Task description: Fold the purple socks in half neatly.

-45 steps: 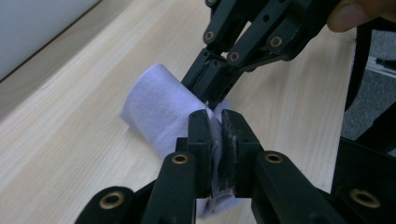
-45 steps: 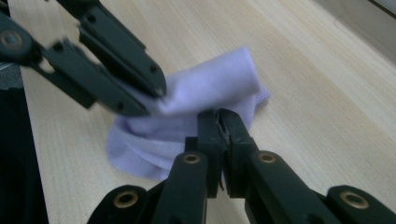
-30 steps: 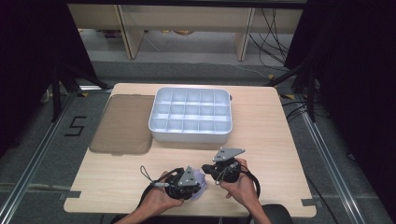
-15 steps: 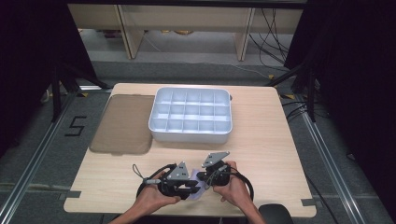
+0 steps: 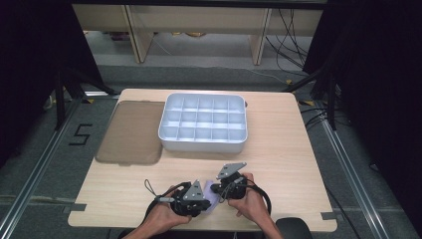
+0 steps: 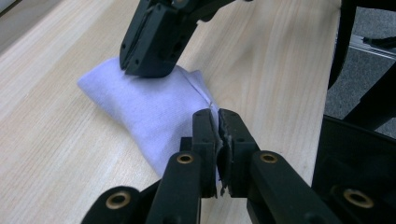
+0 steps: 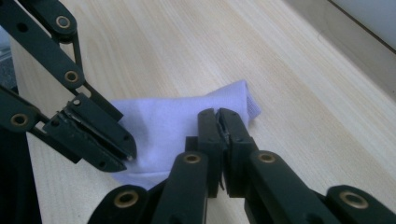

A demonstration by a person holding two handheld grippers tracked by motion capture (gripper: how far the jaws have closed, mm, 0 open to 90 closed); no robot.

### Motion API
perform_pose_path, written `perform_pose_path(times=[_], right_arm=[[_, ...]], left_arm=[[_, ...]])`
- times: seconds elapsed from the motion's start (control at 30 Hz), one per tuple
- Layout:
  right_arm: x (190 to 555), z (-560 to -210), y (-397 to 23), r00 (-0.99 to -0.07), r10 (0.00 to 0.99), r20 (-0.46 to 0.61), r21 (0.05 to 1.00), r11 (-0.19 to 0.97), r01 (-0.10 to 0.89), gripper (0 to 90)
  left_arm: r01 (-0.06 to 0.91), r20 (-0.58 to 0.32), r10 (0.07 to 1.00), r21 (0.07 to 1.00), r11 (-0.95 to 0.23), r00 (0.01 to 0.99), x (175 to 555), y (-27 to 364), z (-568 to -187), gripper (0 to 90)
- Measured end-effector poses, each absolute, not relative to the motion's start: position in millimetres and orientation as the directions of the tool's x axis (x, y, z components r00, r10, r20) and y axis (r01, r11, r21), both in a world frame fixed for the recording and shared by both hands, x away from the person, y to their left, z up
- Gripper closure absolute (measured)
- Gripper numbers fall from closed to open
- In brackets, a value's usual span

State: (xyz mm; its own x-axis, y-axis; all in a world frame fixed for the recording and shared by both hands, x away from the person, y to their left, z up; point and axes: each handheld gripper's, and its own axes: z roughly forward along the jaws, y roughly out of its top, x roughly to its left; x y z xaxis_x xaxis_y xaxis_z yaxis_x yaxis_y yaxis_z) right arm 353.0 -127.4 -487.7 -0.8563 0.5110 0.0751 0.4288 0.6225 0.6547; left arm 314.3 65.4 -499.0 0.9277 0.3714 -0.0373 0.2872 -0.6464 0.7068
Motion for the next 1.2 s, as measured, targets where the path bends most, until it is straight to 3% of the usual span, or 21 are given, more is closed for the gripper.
perform_pose_path(times=[0.03,0.17,0.3,0.33,0.47,0.8,0.87,1.0,1.03,1.07,1.2], right_arm=[[351,-486,-128,-0.846,0.526,0.081,0.648,0.618,0.446,83.6],[352,-483,-132,-0.821,0.562,0.099,0.673,0.570,0.471,68.1],[356,-483,-135,-0.804,0.582,0.124,0.689,0.533,0.492,58.9],[357,-482,-135,-0.796,0.588,0.146,0.670,0.533,0.517,56.0],[364,-487,-134,-0.780,0.584,0.224,0.645,0.512,0.568,51.7],[372,-500,-126,-0.746,0.597,0.295,0.575,0.512,0.638,51.5],[371,-501,-125,-0.746,0.598,0.292,0.579,0.510,0.636,53.8],[371,-502,-125,-0.739,0.593,0.321,0.569,0.502,0.651,60.3],[371,-503,-125,-0.741,0.590,0.321,0.573,0.501,0.648,61.2],[370,-502,-124,-0.739,0.595,0.317,0.573,0.501,0.649,62.6],[369,-502,-124,-0.735,0.594,0.327,0.570,0.496,0.655,66.7]], left_arm=[[0.321,-0.067,0.397,0.717,-0.619,0.915,312,64,-500,84.9],[0.294,-0.046,0.374,0.709,-0.641,0.926,315,67,-499,84.9],[0.292,-0.041,0.380,0.716,-0.634,0.924,313,65,-500,84.9],[0.248,-0.002,0.335,0.677,-0.693,0.942,316,68,-497,84.9],[0.290,-0.041,0.375,0.712,-0.639,0.926,313,65,-500,84.9],[0.285,-0.032,0.374,0.708,-0.646,0.927,313,65,-499,84.7],[0.252,-0.007,0.336,0.676,-0.693,0.942,316,68,-497,84.5],[0.301,-0.049,0.382,0.710,-0.637,0.923,312,65,-500,83.2],[0.271,-0.026,0.350,0.688,-0.673,0.936,315,68,-498,82.4],[0.309,-0.071,0.374,0.712,-0.631,0.925,313,66,-500,81.0],[0.325,-0.099,0.378,0.729,-0.602,0.921,313,73,-496,72.9]])
